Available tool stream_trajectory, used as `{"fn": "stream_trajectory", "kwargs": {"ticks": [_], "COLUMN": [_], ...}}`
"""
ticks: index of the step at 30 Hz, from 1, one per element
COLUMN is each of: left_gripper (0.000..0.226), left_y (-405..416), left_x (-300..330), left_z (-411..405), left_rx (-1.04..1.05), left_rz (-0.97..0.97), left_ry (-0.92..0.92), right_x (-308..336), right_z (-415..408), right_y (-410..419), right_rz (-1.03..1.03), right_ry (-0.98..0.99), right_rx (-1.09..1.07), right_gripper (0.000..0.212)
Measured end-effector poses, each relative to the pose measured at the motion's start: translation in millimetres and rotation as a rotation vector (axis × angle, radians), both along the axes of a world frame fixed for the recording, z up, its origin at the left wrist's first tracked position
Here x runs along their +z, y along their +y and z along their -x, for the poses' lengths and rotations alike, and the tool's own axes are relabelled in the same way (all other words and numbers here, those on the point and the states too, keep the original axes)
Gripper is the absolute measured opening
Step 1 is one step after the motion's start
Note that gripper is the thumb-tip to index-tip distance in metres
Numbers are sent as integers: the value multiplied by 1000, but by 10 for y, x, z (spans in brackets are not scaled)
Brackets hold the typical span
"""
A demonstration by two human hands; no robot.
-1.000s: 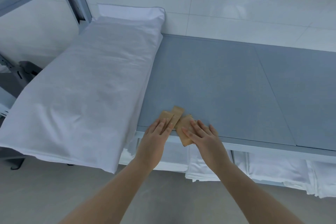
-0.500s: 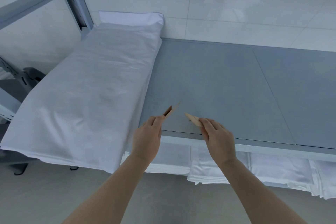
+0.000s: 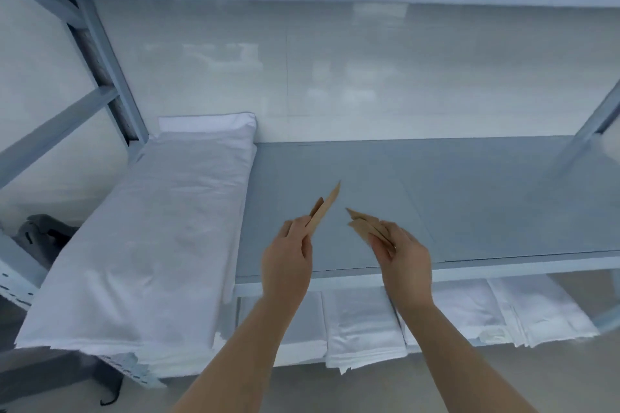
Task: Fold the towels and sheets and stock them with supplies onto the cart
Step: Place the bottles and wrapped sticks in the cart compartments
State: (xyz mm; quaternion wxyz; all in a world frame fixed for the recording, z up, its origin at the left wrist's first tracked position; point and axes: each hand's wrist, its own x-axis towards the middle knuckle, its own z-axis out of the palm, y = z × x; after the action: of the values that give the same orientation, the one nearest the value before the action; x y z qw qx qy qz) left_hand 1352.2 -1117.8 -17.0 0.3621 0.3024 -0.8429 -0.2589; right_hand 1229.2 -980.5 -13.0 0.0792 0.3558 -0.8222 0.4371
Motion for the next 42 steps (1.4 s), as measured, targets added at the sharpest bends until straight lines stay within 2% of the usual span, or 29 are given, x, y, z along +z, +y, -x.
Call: {"fn": "stream_trajectory", "kwargs": {"ticks": [5,10,16,20,27,31,38,42], "left_gripper": [25,25,23,25,24,26,29,30], "left_y": [681,1574,2826,3778,5659,6599,7797,8351], "left_x": [309,525,670,771,924,1007,1047,1034], "left_z": [416,838,1261,1578,2133,2412,2870,3203], "left_rx": [-172,-394,-654,-788,-957,-1016,-1112,-1161], "left_rz": [26,38,28,16,27,-1,63,64], "left_ry": [82,148,160,161,206,220,233,241], "right_x": [353,628,683,784,835,885,895,862], "right_z": [-26,-30,127,195,559,712,914,1094], "right_y": [822,1789,3106,4021,5716,6659,7913,8395], "right_rz": [176,293,296,376,407,428,474,477], "right_ry": [-115,-179,-162,-105,-81,-76,-45,-26], "right_rx": [-118,-241,-542,-642,-815,-910,-1016,-1069], "right_gripper": [6,10,16,17,27,19,25,16]}}
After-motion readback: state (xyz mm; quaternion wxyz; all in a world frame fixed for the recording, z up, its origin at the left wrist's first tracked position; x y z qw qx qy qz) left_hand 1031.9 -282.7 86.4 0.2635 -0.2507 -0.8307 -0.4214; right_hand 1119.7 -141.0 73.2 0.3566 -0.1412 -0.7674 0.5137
